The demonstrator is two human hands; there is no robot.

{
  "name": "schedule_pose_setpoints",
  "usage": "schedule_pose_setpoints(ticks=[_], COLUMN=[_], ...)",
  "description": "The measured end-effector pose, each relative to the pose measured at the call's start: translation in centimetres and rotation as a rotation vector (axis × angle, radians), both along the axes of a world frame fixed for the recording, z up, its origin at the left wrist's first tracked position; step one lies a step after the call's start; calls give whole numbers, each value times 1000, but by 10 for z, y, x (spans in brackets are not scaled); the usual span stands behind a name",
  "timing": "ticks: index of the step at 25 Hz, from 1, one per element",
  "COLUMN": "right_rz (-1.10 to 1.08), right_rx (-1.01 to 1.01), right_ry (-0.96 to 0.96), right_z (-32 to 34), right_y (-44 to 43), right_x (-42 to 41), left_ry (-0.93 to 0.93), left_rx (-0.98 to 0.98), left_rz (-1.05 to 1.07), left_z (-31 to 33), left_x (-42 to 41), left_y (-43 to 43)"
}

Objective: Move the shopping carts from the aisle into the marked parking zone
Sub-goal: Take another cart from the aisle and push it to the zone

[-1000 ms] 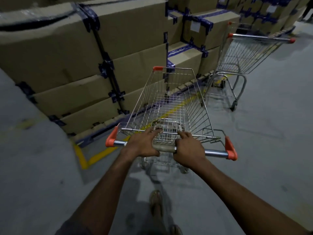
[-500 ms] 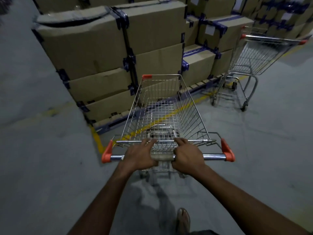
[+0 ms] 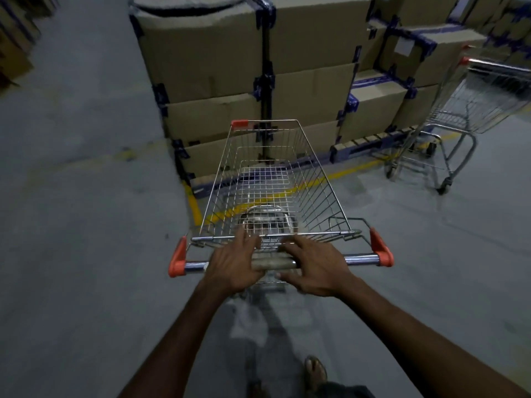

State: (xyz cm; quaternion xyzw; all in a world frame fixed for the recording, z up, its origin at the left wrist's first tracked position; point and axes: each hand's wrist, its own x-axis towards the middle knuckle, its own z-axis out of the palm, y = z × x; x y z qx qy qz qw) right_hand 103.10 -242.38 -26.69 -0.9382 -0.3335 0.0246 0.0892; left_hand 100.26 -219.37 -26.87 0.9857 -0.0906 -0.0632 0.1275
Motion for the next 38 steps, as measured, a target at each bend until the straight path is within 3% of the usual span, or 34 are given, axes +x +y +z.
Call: schedule_pose_setpoints(ticks=[7,12,17,21,25,31,38], right_rz=[210,390,239,320,441,616,756], right_rx=[33,22,85,165,208,99,-46], right_ry=[-12,-120,-226,-257,-211,-34,93], right_z=[-2,-10,-27,-30,-32,-25,-21], right_y=[35,59,80,93,119,187,313], right_x=[-24,-37,-81,-95,-97,-101,-125], left_ry=[-18,-8,-143,-196,-188,-234,100], left_rx=[-79,-79,-28,20,17,-74,-97], left_rz=[37,221,420,520,640,845,929], left_z=[0,3,8,5,1,-6,-2], left_x=[-71,-113,-160,-192,-215,-244,-287], left_y=[46,58,55,60,74,117,217])
